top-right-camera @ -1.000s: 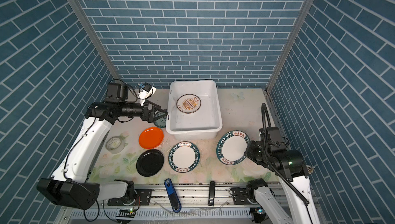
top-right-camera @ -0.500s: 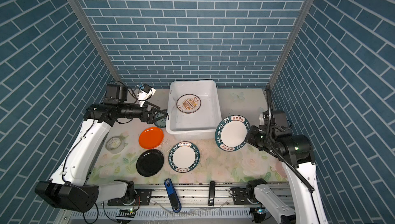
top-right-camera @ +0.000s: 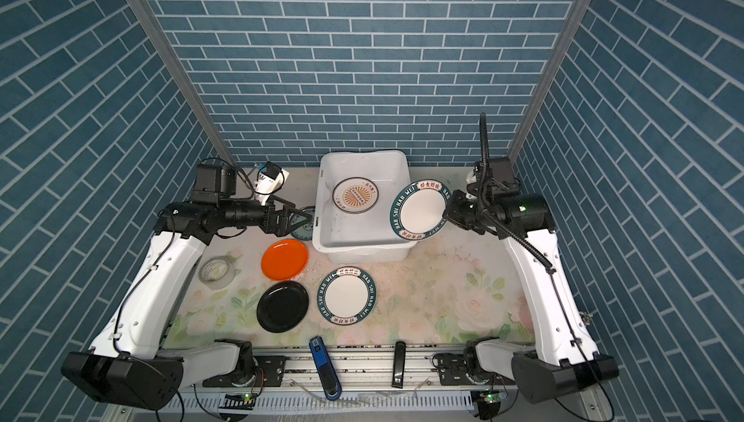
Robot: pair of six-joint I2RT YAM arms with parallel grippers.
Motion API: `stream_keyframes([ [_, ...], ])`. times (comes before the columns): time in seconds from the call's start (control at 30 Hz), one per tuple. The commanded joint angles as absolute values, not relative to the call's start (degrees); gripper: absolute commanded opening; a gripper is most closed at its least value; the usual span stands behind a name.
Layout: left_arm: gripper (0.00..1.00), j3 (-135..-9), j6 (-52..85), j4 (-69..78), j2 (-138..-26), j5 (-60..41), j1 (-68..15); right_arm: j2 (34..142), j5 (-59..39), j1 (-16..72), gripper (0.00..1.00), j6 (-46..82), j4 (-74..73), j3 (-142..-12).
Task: Place the plates into the plastic bin on the countertop
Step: 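Lower the green-rimmed plate into the bin with the right gripper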
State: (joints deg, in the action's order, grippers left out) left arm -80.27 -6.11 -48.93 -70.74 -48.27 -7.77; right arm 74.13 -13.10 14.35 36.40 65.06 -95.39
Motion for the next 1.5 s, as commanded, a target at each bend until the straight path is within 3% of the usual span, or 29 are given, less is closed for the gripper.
stream_keyframes([
  [0.0,0.99,-79.64,-5.27,-47.75,-69.96,-48.96,-6.98,78.84,-16.58,14.31,0.0,34.21,56.77,-100.2],
  [0.27,0.99,-80.99,-5.28,-48.08,-70.15,-49.15,-5.79,91.76,-20.99,14.82,0.0,35.29,49.59,-108.0],
  [0.6,1.0,-82.24,-5.14,-48.41,-71.29,-50.1,-5.71,106.44,-20.04,22.01,0.0,37.43,42.22,-115.76],
  [0.9,1.0,-82.0,-4.92,-48.16,-71.1,-50.55,-5.71,113.29,-15.95,24.99,0.0,44.11,29.03,-112.69],
  [1.47,1.0,-82.27,-4.9,-48.34,-70.56,-51.63,-5.71,126.28,-13.49,27.94,0.0,49.41,24.6,-118.13],
])
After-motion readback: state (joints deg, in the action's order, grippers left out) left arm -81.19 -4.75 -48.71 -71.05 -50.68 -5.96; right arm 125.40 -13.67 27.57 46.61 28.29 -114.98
